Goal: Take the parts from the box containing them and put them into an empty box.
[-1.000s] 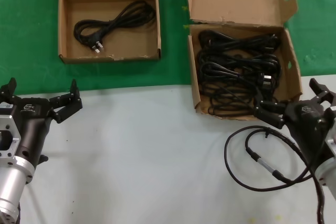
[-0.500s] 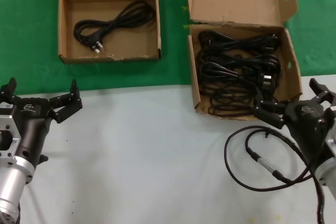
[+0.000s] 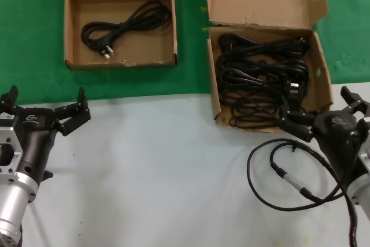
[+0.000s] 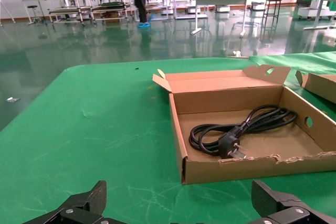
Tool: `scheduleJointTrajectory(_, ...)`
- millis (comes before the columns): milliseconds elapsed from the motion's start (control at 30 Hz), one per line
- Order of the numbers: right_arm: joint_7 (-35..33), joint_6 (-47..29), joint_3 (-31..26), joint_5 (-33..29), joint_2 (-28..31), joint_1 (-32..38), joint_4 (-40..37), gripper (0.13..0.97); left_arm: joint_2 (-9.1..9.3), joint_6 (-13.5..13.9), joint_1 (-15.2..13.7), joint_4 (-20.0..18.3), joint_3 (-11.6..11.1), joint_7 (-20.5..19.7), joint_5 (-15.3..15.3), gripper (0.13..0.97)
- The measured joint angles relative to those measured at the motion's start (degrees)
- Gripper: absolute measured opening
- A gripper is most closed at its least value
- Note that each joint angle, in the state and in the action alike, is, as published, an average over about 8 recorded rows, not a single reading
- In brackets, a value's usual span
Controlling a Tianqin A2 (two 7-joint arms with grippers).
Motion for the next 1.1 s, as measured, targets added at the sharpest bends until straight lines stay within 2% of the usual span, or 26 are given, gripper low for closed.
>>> scheduleJointTrajectory(1100, 0.0, 0.0, 0.0, 0.0, 0.0, 0.0, 0.0, 0.966, 0.0, 0.0, 0.0, 0.0, 0.0, 0.0, 0.0, 0.966)
